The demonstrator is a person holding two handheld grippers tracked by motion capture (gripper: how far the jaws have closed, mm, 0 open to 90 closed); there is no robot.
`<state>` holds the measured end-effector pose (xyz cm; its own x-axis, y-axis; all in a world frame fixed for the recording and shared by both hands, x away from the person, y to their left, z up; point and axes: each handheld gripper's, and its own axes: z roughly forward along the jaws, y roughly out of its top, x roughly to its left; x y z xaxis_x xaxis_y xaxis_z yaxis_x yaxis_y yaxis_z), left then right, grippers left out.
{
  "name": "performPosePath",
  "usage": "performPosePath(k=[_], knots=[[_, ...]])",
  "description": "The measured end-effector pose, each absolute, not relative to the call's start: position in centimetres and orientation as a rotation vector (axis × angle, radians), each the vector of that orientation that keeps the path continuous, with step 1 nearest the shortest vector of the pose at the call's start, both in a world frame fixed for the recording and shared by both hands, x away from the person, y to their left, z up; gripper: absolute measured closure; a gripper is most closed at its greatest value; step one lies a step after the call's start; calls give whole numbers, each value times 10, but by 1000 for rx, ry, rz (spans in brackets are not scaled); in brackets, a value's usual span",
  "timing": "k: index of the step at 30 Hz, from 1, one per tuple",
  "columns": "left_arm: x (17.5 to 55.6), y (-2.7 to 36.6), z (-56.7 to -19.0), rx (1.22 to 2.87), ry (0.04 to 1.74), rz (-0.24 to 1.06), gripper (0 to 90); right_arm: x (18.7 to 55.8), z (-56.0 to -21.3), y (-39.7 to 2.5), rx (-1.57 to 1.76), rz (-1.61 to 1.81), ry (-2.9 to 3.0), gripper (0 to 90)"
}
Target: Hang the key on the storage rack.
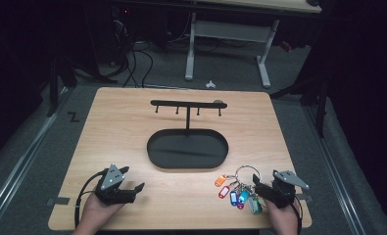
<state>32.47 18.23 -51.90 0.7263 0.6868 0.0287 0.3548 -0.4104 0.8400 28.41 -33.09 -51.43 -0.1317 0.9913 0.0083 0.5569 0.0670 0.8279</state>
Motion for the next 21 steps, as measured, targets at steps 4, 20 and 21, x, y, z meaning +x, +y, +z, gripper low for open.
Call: performPosePath(k=[4, 20, 21], knots=[[325, 180, -519, 2037, 786, 468, 176, 284, -517, -331, 1539, 945, 1769, 150], [323, 179, -519, 2048, 773, 486, 150, 285, -516, -323, 1494, 936, 1815, 134], [323, 180, -519, 2044, 780, 488, 150, 284, -515, -321, 1484, 938, 1823, 135]])
